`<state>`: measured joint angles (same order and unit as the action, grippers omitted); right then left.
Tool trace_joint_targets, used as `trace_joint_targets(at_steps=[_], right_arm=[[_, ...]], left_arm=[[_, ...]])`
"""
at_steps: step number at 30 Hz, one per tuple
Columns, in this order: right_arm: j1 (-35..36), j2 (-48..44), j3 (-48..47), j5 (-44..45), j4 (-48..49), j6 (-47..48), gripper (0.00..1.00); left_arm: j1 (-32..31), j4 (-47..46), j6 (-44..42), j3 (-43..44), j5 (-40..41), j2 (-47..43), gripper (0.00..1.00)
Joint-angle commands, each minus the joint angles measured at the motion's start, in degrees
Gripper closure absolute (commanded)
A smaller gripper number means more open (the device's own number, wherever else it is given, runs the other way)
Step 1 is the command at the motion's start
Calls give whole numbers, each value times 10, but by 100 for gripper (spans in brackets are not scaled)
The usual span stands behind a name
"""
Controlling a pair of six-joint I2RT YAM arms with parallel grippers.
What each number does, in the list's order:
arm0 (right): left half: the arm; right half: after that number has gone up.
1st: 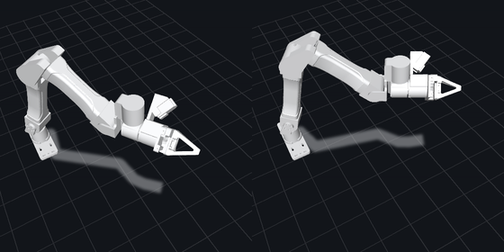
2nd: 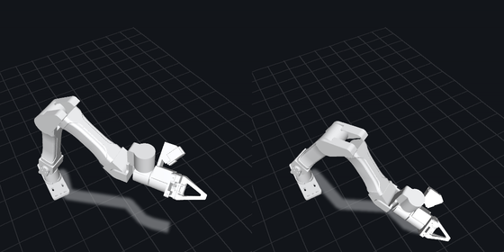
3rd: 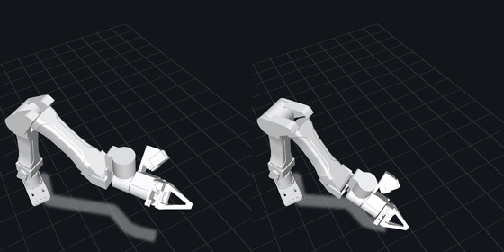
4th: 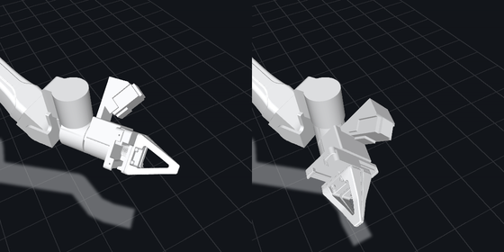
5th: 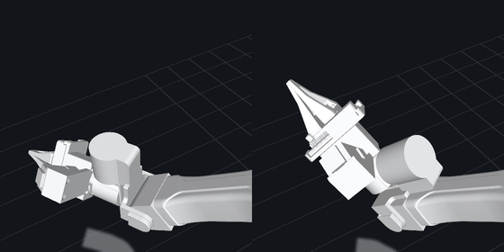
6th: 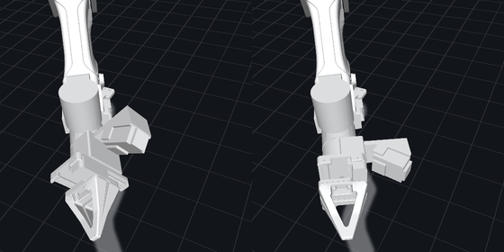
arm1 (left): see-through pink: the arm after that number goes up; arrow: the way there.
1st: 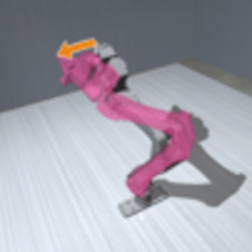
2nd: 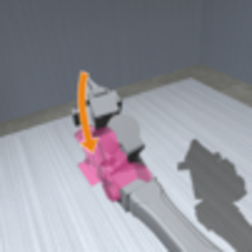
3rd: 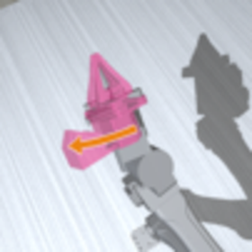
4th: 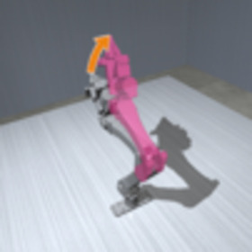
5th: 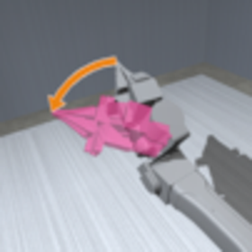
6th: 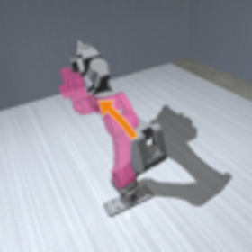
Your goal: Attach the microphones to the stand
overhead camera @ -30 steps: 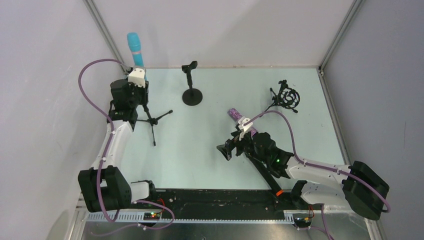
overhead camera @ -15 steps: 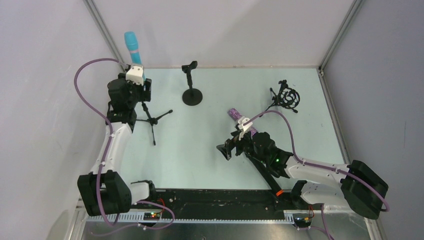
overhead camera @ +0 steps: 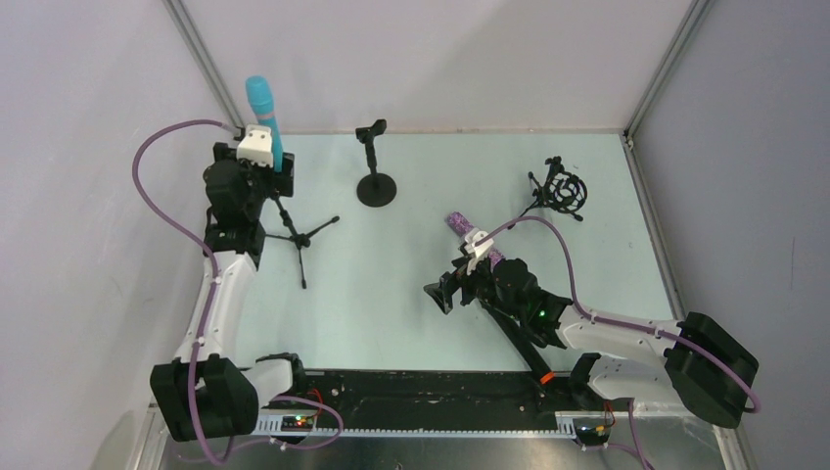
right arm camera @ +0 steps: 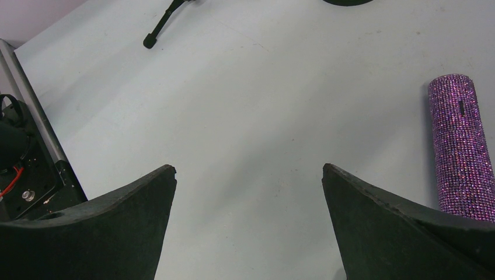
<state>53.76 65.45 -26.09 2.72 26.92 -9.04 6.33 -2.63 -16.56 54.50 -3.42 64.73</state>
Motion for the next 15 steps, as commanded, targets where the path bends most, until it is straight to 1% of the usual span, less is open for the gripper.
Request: trace_joint_targets(at_steps=[1, 2, 6, 13, 15], right_arm=[[-2, -4, 2, 8, 25, -4, 0], [-2, -4, 2, 8, 25, -4, 0], [-3, -7, 2, 8, 23, -5, 1], [-8, -5, 2, 2, 28, -8, 1], [-13, -7, 2, 3, 26, -14, 1]], left_arm=[[-2, -35, 8, -4, 31, -44, 0], [-4, -35, 9, -6, 51, -52, 0], [-13, -42, 9, -15, 84, -87, 0], [-46, -65, -18, -42, 116, -150, 0], [-56, -71, -30, -48, 112, -167, 0]])
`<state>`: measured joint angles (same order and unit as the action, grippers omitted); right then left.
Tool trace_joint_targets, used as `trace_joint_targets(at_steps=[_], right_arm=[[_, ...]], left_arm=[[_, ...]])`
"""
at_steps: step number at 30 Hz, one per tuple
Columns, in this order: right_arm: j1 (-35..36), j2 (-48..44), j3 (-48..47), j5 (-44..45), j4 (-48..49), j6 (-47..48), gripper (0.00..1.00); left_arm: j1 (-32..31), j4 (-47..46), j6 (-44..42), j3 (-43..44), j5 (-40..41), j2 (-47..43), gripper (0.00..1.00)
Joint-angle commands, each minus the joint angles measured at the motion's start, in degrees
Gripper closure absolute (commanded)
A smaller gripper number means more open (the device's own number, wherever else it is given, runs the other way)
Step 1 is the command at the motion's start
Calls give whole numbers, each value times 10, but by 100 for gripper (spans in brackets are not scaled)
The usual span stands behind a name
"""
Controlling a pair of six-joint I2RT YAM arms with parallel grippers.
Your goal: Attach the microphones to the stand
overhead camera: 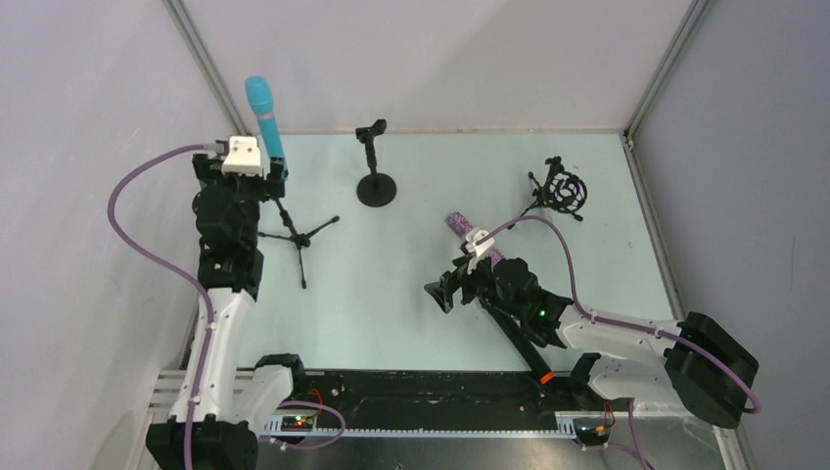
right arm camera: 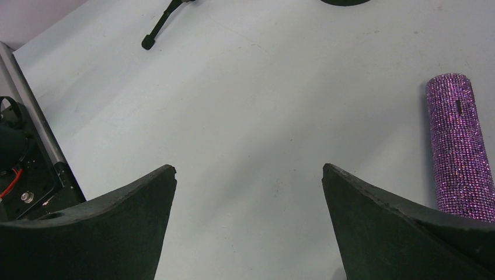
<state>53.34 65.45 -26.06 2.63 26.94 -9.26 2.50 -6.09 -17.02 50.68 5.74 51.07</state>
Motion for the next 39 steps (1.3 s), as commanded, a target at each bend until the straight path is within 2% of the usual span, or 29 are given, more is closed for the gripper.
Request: trace_joint_targets(at_steps=[1, 7, 12, 19, 23, 33, 39], right_arm=[[-12, -10, 2, 3, 24, -21, 1], [-57, -48, 0, -16, -10, -60, 1], [-91, -73, -19, -43, -55, -95, 1], [-140, -95, -45, -69, -119, -126, 1], [-171, -115, -50, -88, -139, -144, 0], [-308, -182, -94, -158, -214, -220, 1], [-396, -191, -177, -124, -336, -190, 1]], left_arm=[[-37, -43, -33, -15, 18, -37, 0], [-106, -80, -78, -48, -21, -87, 0], [-160, -102, -106, -66, -74, -88, 0], [-228, -102, -92, -62, -140, -35, 0], [-261, -102, -52, -52, -156, 6, 0], [-282, -101, 32, -26, -208, 103, 0], [-291, -101, 56, -19, -224, 146, 0]])
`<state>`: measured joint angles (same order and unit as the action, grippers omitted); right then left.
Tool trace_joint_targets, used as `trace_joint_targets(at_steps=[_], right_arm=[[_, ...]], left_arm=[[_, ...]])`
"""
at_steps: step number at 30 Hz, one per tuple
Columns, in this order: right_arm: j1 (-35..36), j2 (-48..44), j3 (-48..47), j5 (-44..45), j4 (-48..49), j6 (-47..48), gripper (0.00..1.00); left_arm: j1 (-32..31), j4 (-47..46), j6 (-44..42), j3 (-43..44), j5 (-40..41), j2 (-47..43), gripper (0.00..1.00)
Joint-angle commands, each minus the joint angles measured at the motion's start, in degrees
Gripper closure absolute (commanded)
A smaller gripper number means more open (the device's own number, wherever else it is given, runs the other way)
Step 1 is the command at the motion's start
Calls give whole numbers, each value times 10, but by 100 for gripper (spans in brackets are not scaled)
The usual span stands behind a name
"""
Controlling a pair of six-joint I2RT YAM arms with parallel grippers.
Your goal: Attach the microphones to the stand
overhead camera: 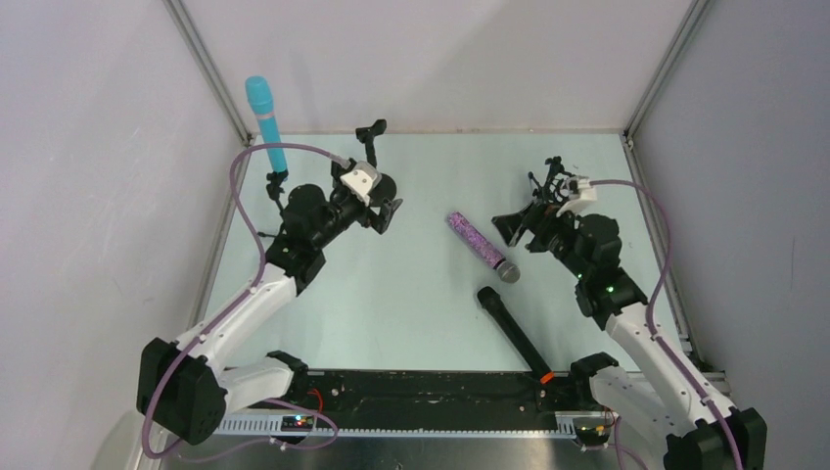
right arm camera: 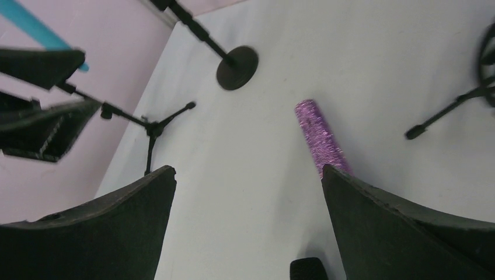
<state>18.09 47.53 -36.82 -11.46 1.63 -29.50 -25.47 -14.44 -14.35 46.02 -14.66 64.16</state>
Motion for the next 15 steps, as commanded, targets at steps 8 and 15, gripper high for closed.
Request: trace_joint_targets(at_steps=[8, 15], right_arm=[[-77, -7, -140, 201, -173, 95, 0], [-161, 34, -136, 139, -176, 37, 1]], left_arm=[[-31, -15, 26, 29, -9, 38, 0], [-53, -5, 9, 30, 2, 46, 0]])
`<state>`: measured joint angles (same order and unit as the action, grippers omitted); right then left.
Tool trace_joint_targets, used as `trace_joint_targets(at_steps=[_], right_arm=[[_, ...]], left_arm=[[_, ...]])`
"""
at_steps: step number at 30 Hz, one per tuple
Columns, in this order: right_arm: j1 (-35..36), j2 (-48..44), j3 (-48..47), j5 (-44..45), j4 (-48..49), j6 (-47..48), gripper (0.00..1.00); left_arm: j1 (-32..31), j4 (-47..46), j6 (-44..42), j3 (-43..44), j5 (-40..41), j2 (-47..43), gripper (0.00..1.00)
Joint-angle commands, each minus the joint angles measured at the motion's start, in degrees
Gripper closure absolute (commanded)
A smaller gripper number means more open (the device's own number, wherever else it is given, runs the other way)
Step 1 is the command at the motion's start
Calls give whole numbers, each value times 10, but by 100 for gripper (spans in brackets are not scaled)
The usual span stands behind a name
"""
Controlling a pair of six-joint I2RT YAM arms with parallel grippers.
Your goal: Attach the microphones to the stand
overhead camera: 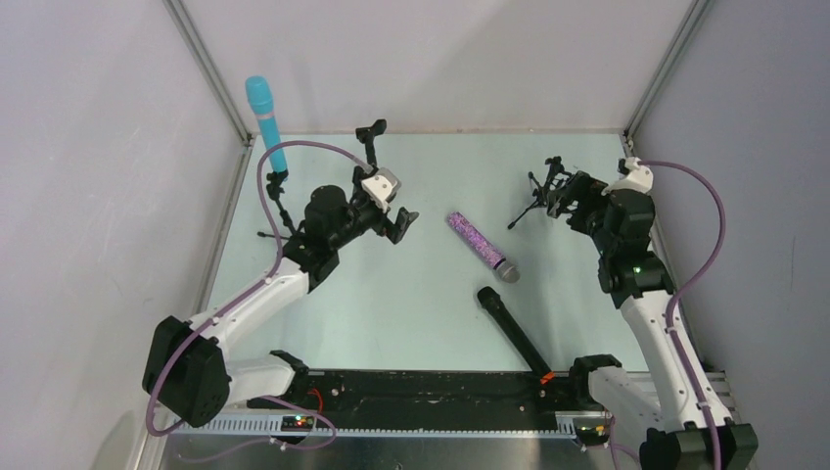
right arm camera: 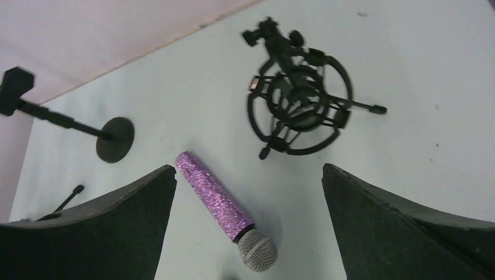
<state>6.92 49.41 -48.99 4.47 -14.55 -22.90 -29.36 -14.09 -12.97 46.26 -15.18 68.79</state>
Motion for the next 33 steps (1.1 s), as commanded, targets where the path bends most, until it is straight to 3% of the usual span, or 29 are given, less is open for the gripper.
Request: trace_joint_targets(at_steps=[1, 6, 17, 33], right_arm=[[-66, 16, -6, -39, -5, -39, 1], [-156, 26, 39, -166, 50, -106, 1], [-241, 106, 114, -338, 211, -203, 1], [-236, 309, 151, -456, 583, -345, 1]], left_arm=[[-15, -8, -6, 28, 8, 1, 0], [-19, -4, -9, 29, 9, 4, 0], [-24, -2, -13, 31, -1, 4, 0], [-45, 5, -38, 28, -2, 7, 0]])
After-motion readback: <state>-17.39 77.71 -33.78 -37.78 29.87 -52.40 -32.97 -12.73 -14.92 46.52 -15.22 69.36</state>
